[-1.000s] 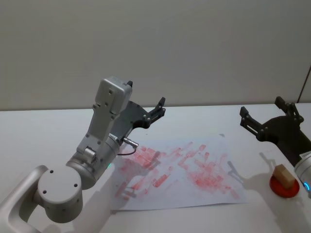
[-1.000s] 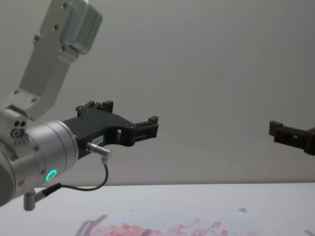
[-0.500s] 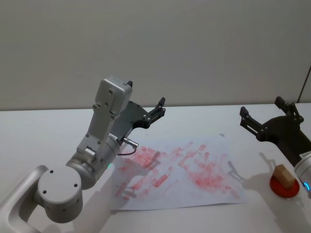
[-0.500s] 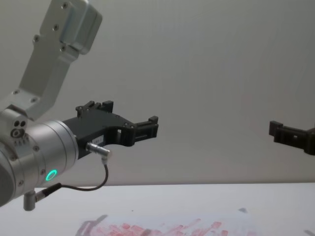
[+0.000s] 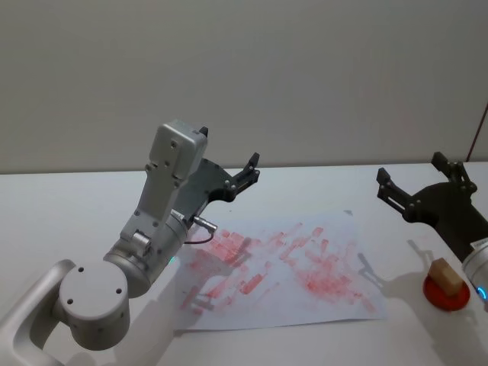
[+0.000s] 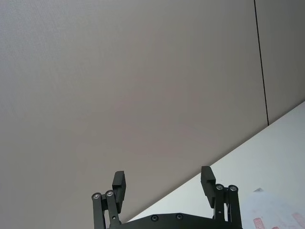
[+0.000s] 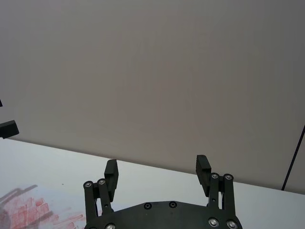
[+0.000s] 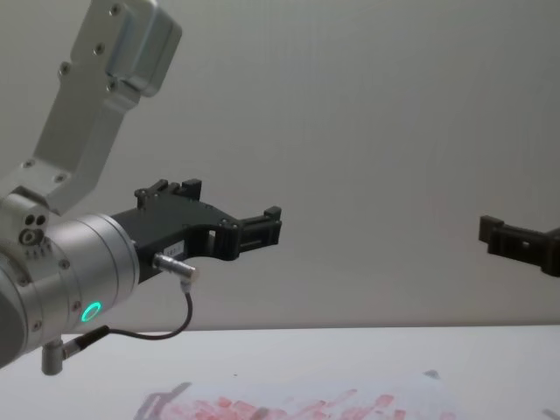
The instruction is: Use the one hand to pick up the stamp and affix it onto the A4 paper.
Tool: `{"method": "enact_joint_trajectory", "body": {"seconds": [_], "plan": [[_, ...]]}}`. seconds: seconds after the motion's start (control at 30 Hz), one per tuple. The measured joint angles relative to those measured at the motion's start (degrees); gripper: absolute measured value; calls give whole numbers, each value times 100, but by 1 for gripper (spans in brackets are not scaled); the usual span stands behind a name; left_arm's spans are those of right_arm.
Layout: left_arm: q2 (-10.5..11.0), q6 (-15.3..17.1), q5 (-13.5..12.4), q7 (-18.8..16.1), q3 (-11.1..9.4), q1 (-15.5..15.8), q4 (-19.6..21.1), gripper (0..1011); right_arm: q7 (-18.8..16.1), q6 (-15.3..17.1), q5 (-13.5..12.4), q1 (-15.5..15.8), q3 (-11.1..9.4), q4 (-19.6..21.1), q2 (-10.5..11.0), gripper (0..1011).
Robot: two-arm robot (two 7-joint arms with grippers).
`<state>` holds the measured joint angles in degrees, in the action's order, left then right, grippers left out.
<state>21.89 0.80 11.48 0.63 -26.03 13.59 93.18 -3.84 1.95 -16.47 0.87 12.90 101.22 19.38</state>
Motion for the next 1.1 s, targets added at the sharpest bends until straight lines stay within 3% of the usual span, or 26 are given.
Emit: {"method": "enact_joint_trajectory", "body": {"seconds": [0.23,0.47,0.77,1.1], "plan": [[0,0,0,0,0,0,0,1001,72,13,-53,120,-75,55,107,1001],[0,0,0,0,0,0,0,1001,362,89,-193,478,-229,266,355,1001],[0,0,0,0,0,0,0,1001,723,365,-462,1158,-480,590,763,1001],[0,0,0,0,0,0,0,1001,764,716,-588,1527,-602,667,997,1001]]}}
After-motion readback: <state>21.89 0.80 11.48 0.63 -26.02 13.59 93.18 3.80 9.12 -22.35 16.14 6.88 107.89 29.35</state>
